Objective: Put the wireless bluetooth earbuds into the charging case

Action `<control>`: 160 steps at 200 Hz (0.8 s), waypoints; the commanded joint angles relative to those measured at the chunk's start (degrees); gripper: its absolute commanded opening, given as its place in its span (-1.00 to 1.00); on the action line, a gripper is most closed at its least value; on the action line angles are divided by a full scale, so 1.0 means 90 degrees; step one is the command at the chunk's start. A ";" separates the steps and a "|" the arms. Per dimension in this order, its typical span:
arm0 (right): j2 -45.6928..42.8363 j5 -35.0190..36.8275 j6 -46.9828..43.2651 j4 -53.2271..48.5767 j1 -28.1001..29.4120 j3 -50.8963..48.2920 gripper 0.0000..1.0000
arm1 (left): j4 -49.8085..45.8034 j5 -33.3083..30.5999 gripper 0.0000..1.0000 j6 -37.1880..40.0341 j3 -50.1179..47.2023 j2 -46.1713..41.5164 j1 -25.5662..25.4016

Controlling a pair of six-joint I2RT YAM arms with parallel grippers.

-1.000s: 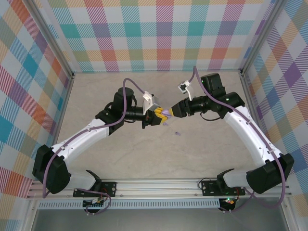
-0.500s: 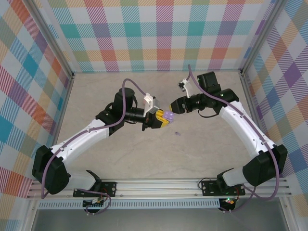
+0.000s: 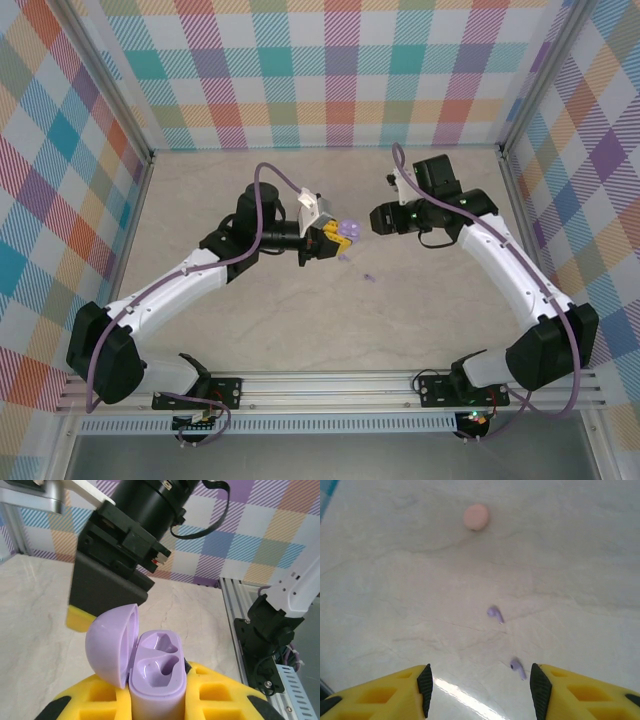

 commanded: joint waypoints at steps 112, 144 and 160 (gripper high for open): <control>0.1027 -0.0788 0.0798 0.0443 0.0038 -0.1652 0.04 | 0.0442 -0.1430 -0.82 -0.1123 -0.0811 -0.0862 -0.0103; 0.1467 -0.0678 0.0719 0.0503 0.0118 -0.1499 0.00 | 0.0383 -0.1501 -0.82 -0.1133 -0.0908 -0.0993 -0.0105; 0.1665 -0.0624 0.0498 0.0564 0.0194 -0.1403 -0.01 | 0.0386 -0.1511 -0.82 -0.1151 -0.0930 -0.1016 -0.0106</control>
